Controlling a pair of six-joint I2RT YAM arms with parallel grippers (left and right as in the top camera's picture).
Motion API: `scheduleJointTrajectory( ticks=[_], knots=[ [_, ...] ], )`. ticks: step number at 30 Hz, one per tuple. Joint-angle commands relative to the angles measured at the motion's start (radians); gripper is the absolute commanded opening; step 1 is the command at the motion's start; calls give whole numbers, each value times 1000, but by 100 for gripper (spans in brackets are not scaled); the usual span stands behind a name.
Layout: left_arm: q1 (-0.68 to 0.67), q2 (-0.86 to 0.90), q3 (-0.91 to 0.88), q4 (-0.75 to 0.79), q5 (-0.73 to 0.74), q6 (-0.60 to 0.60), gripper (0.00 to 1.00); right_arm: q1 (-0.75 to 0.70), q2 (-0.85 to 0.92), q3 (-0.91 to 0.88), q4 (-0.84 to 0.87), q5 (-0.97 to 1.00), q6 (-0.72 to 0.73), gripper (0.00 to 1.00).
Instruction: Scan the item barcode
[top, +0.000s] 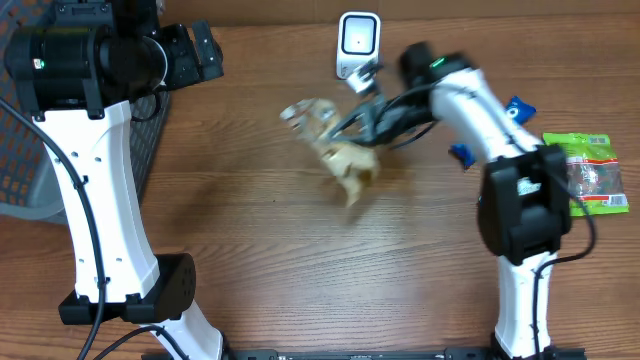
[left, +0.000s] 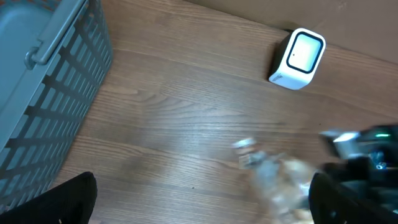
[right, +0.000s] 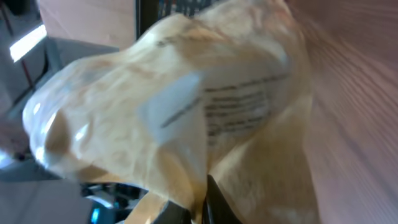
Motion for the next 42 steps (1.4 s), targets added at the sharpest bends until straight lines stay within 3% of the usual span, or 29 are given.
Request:
scheduleJointTrajectory(
  ticks=[1, 4, 12, 18, 23, 28, 31, 37, 42],
  knots=[
    [-7, -5, 13, 3, 3, -13, 100, 59, 17, -138, 267, -57, 399, 4],
    [-7, -5, 13, 3, 3, -13, 100, 80, 21, -195, 470, 151, 585, 4],
    [-7, -5, 13, 3, 3, -13, 100, 31, 21, -193, 454, 712, 671, 4],
    [-7, -5, 13, 3, 3, -13, 100, -15, 21, -193, 381, 949, 673, 42],
    [-7, -5, 13, 3, 3, -13, 100, -77, 0, -154, 346, 998, 607, 56],
    [-7, -5, 13, 3, 3, -13, 100, -113, -58, -15, 187, 1013, 451, 59],
    [-7, -5, 13, 3, 3, -13, 100, -89, -77, 45, 86, 970, 436, 61],
    [-7, -5, 13, 3, 3, -13, 100, 35, -77, 12, 87, 919, 512, 63],
    [-7, -5, 13, 3, 3, -13, 100, 151, -73, -49, 178, 1156, 657, 82]
  ],
)
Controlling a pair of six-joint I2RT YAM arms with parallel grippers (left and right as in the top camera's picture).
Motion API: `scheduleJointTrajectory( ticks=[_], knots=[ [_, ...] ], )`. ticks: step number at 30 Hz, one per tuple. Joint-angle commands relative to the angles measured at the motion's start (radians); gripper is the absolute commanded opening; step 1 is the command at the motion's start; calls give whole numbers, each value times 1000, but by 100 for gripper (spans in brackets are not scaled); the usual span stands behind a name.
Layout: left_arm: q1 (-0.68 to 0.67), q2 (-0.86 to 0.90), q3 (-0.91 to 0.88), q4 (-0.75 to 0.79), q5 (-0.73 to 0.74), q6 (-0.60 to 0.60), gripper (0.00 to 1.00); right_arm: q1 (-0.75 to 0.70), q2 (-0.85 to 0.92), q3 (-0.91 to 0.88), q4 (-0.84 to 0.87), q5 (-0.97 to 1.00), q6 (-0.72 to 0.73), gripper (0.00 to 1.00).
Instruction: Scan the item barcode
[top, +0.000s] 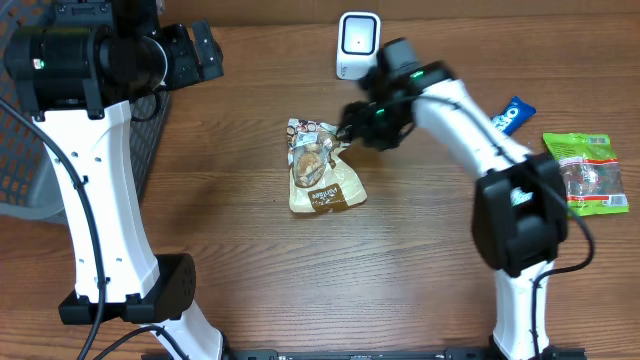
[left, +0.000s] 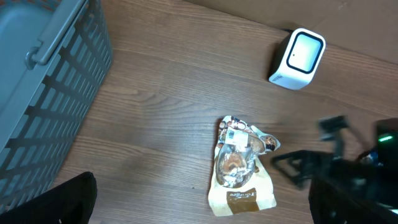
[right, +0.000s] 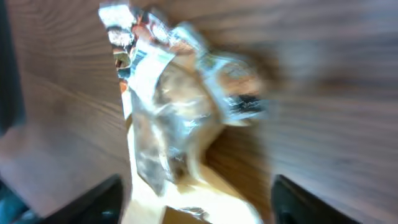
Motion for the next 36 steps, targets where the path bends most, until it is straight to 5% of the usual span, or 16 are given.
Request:
scheduleJointTrajectory(
  ticks=[1, 15, 17, 19, 20, 26, 36],
  knots=[
    [-7, -5, 13, 3, 3, -13, 100, 64, -19, -51, 33, 190, 117, 82],
    [-7, -5, 13, 3, 3, -13, 100, 115, -19, -255, 312, 229, 141, 81],
    [-7, -5, 13, 3, 3, -13, 100, 115, -19, -260, 309, 225, 186, 55],
    [-7, -5, 13, 3, 3, -13, 100, 115, -19, -267, 309, 223, 226, 14],
    [-7, -5, 13, 3, 3, -13, 100, 115, -19, -269, 309, 216, 240, 6],
    [-7, -5, 13, 3, 3, -13, 100, 100, -28, -266, 305, 122, 204, 4],
    [-7, -5, 13, 3, 3, -13, 100, -11, -298, -266, 311, -211, -191, 4]
  ],
)
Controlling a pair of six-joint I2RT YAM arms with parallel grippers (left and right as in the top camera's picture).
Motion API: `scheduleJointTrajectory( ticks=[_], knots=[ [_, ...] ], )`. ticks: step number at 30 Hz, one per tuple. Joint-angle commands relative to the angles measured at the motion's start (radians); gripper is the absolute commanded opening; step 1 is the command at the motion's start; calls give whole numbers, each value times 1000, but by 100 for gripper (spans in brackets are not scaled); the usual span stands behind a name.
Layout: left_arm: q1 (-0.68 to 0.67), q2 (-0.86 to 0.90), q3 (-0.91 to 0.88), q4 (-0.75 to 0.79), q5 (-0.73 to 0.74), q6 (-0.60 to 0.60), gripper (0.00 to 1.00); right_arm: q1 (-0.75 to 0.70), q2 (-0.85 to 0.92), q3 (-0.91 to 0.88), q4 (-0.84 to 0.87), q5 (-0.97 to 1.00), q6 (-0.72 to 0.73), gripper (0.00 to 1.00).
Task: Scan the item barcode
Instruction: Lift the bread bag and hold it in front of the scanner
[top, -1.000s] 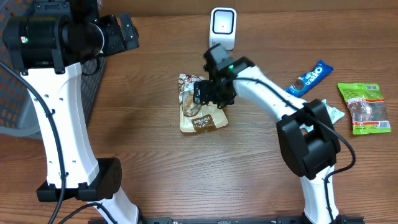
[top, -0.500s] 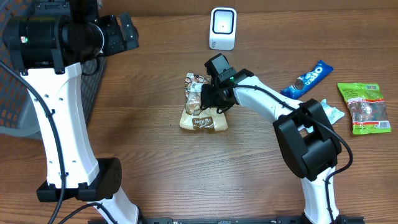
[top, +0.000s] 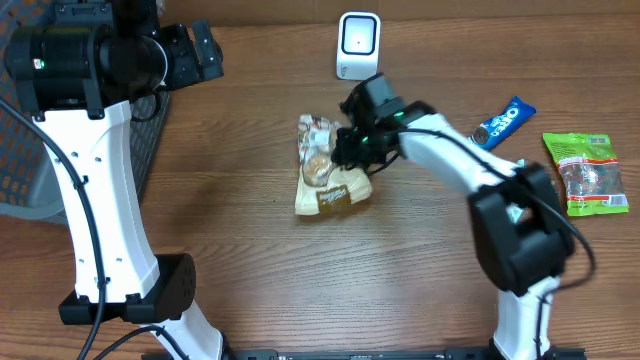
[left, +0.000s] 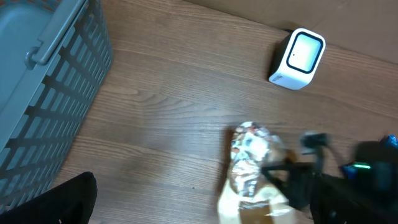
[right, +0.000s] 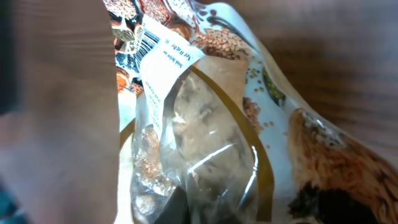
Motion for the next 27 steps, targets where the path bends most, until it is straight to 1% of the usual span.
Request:
scheduleJointTrajectory(
  ticks=[1, 4, 9, 15, 21, 23, 27],
  knots=[
    [-7, -5, 13, 3, 3, -13, 100, -36, -201, 8, 13, -160, -177, 4],
    [-7, -5, 13, 3, 3, -13, 100, -53, -286, 8, 16, -209, -225, 4],
    [-7, -5, 13, 3, 3, -13, 100, -82, -410, 8, 21, -211, -228, 4],
    [-7, -5, 13, 3, 3, -13, 100, -96, -463, 8, 22, -165, -250, 4],
    [-7, -5, 13, 3, 3, -13, 100, -95, -464, 8, 5, -43, -256, 4],
    [-7, -5, 13, 3, 3, -13, 100, -86, -464, 8, 3, 42, -276, 4],
    [-7, -5, 13, 3, 3, -13, 100, -50, -464, 7, -23, 291, -318, 4]
  ],
)
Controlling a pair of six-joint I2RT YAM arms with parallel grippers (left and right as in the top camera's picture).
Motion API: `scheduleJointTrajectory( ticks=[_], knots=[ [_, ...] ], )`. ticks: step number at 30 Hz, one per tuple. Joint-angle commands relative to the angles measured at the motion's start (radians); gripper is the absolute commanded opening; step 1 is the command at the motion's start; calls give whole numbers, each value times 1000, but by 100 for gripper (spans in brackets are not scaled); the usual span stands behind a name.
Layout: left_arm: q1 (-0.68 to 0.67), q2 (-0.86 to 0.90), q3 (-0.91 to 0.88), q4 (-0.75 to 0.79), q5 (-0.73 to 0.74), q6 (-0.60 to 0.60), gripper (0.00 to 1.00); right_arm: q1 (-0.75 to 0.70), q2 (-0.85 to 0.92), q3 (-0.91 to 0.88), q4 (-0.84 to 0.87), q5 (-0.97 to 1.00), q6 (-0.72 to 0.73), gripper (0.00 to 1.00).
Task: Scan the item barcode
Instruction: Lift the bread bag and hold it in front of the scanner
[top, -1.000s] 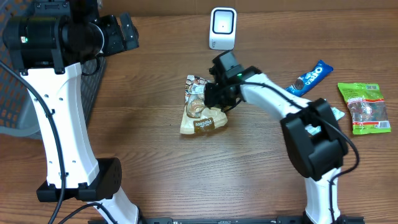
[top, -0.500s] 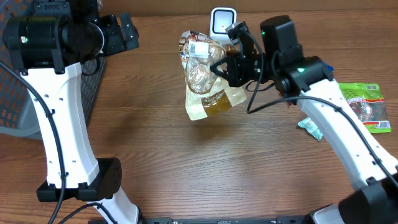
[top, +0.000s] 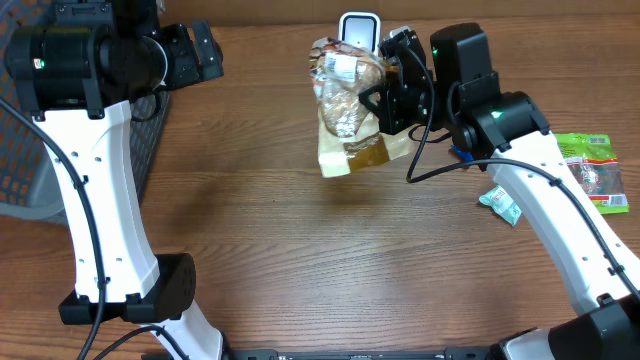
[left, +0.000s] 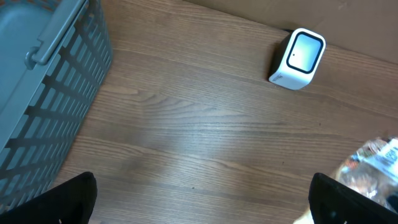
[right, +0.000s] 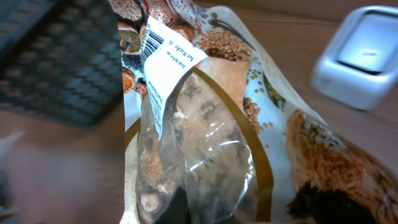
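A tan snack bag (top: 348, 115) with a clear window hangs in the air, my right gripper (top: 385, 105) shut on its side. In the right wrist view the bag (right: 205, 137) fills the frame, its white barcode label (right: 166, 59) at the top left. The white scanner (top: 359, 30) stands just behind the bag at the table's far edge, also seen as the scanner (right: 367, 56) and the scanner (left: 300, 58). My left gripper (left: 202, 202) is open high over the table's left, holding nothing. The bag's edge (left: 373, 171) shows at that view's right.
A grey basket (top: 20, 150) stands at the left edge, its wall (left: 43, 93) also in the left wrist view. A green packet (top: 590, 170) and a small teal wrapper (top: 500, 202) lie at the right. A blue item (top: 460, 153) peeks from behind the right arm.
The bag was down on the table with my right gripper on it. Now it is lifted and held up near the scanner. The left arm has not moved.
My right gripper first held the bag in the air, blurred. Then the bag lay flat on the table with the gripper beside it. Then the gripper was on the bag at table level, and now it holds the bag aloft by the scanner.
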Motion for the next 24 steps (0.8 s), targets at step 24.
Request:
scheduleJointTrajectory(
  ticks=[24],
  knots=[
    [-7, -5, 13, 3, 3, -13, 100, 297, 356, 6, 63, 1614, -139, 4]
  ],
)
